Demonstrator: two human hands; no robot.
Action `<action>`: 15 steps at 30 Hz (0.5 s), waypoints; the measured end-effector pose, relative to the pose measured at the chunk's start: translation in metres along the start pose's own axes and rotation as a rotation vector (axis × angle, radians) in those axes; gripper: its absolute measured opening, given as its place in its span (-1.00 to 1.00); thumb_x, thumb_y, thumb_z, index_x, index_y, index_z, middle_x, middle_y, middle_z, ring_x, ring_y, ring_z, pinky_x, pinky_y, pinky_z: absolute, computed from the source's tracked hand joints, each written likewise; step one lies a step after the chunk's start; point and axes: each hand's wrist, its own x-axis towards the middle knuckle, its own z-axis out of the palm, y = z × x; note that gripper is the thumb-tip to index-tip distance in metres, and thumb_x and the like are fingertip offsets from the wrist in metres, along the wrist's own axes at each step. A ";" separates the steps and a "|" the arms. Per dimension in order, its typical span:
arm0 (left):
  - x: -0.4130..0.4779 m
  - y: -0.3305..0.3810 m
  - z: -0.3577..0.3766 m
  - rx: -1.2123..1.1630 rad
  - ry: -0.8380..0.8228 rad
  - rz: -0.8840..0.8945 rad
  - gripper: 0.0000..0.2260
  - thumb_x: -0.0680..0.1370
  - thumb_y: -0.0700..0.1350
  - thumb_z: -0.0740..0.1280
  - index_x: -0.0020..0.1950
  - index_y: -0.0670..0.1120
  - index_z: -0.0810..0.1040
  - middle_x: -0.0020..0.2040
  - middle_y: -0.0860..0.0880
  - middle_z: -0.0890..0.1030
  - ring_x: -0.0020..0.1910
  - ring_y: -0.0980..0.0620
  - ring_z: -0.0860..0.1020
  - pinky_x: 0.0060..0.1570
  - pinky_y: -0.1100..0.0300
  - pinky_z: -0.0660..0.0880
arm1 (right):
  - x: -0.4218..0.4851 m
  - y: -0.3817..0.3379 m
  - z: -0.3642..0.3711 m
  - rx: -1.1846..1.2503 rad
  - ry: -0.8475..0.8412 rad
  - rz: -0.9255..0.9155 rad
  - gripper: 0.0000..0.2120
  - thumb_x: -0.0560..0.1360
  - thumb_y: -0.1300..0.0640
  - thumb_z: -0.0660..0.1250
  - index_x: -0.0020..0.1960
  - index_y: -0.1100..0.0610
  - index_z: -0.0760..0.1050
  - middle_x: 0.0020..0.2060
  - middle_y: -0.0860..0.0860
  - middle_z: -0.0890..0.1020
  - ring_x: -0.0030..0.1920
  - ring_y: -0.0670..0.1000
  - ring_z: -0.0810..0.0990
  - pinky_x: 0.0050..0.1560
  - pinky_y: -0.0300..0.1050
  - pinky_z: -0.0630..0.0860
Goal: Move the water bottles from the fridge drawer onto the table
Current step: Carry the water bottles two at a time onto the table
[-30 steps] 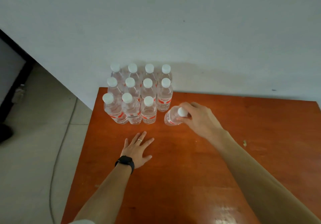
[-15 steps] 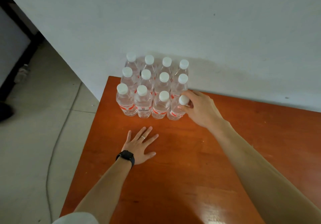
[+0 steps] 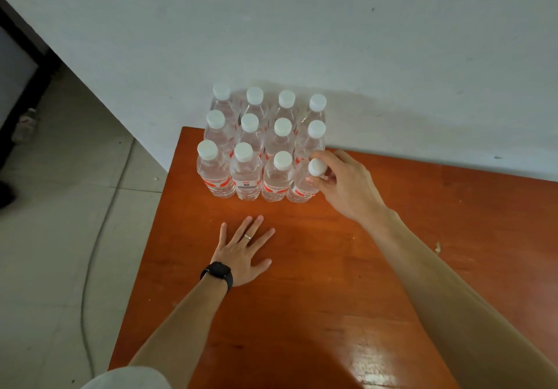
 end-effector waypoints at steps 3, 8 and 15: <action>0.000 0.001 -0.002 0.004 -0.003 -0.002 -0.36 0.57 0.43 -0.15 0.55 0.30 -0.36 0.57 0.08 -0.44 0.57 -0.04 -0.37 0.38 -0.36 -0.38 | 0.000 0.000 -0.001 0.027 0.002 0.030 -0.62 0.51 -0.02 0.44 0.29 -0.05 0.46 0.05 -0.05 0.54 -0.06 -0.03 0.57 0.02 0.00 0.58; 0.000 0.001 -0.003 0.001 -0.034 -0.007 -0.36 0.58 0.41 -0.13 0.55 0.31 -0.35 0.57 0.08 -0.44 0.57 -0.03 -0.37 0.44 -0.39 -0.29 | -0.002 0.000 -0.003 0.004 -0.033 0.096 -0.30 0.47 -0.07 0.45 0.50 -0.16 0.18 0.10 -0.03 0.55 -0.01 -0.02 0.59 0.06 -0.01 0.58; -0.002 0.004 -0.014 -0.009 -0.068 -0.004 -0.36 0.59 0.39 -0.04 0.57 0.31 -0.29 0.59 0.09 -0.38 0.60 -0.03 -0.31 0.46 -0.37 -0.21 | -0.023 0.002 0.001 0.009 -0.016 0.211 -0.17 0.48 -0.07 0.46 0.57 -0.06 0.05 0.31 -0.01 0.52 0.17 0.02 0.61 0.13 0.06 0.60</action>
